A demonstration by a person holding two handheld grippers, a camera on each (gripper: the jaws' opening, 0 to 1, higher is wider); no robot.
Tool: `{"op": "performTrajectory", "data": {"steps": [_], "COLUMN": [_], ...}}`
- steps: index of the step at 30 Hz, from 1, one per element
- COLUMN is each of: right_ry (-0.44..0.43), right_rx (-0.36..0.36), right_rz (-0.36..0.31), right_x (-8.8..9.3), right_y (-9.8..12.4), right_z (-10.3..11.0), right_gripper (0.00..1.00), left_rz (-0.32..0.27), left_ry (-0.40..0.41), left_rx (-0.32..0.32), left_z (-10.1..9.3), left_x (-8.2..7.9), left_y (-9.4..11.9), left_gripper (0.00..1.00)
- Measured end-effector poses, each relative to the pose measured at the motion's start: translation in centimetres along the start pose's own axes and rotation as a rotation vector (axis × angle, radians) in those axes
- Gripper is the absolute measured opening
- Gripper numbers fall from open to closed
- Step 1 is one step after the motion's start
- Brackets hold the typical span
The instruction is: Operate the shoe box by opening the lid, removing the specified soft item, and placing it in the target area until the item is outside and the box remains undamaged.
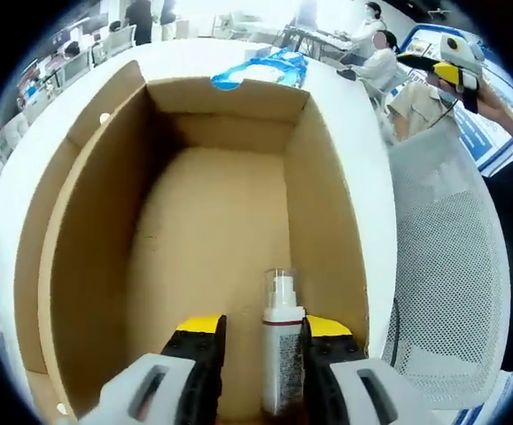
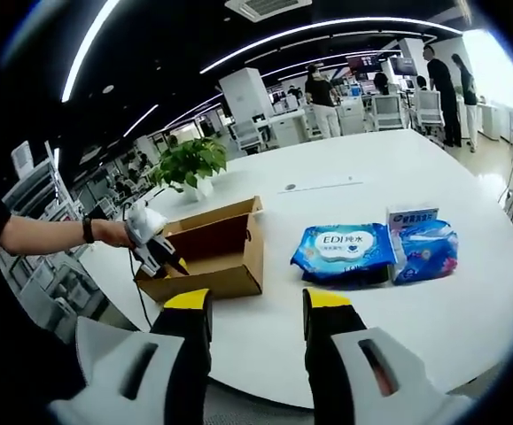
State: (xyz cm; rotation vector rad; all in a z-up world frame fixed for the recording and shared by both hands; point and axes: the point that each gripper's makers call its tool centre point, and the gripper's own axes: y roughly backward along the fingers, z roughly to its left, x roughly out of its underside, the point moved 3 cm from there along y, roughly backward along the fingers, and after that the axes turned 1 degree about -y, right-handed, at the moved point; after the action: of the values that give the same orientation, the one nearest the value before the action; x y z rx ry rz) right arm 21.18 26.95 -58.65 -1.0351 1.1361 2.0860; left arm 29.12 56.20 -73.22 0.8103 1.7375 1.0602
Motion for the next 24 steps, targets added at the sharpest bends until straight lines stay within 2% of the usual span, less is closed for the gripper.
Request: {"op": "performTrajectory", "data": {"steps": [3, 5, 7, 12, 15, 18, 19, 24], "right_ry": [0.002, 0.010, 0.015, 0.017, 0.019, 0.025, 0.025, 0.024], "right_rx": [-0.005, -0.006, -0.008, -0.007, -0.010, -0.016, -0.017, -0.020], "right_rz": [-0.009, -0.009, -0.008, -0.006, 0.000, 0.005, 0.005, 0.003], "right_x": [-0.4, -0.6, -0.6, -0.5, -0.4, -0.3, -0.3, -0.4], "right_y": [-0.2, -0.4, -0.4, -0.4, -0.5, -0.6, -0.7, -0.9], "right_z": [0.3, 0.4, 0.5, 0.5, 0.7, 0.9, 0.9, 1.2], "right_gripper": [0.38, 0.38, 0.38, 0.39, 0.39, 0.39, 0.39, 0.39], "left_rz": [0.001, 0.047, 0.065, 0.087, 0.075, 0.057, 0.050, 0.051], "left_ry": [0.010, -0.011, -0.017, -0.035, -0.046, -0.047, -0.058, -0.062], "left_rx": [0.023, 0.038, 0.051, 0.009, 0.000, -0.025, -0.058, -0.068], "left_z": [-0.1, -0.3, -0.6, -0.4, -0.4, -0.2, 0.1, 0.0], "left_x": [0.2, 1.2, 1.9, 2.8, 2.7, 2.7, 2.7, 2.8], "left_y": [0.0, -0.2, -0.5, -0.9, -0.7, -0.6, -0.6, -0.7], "left_gripper": [0.33, 0.32, 0.31, 0.33, 0.32, 0.27, 0.24, 0.21]}}
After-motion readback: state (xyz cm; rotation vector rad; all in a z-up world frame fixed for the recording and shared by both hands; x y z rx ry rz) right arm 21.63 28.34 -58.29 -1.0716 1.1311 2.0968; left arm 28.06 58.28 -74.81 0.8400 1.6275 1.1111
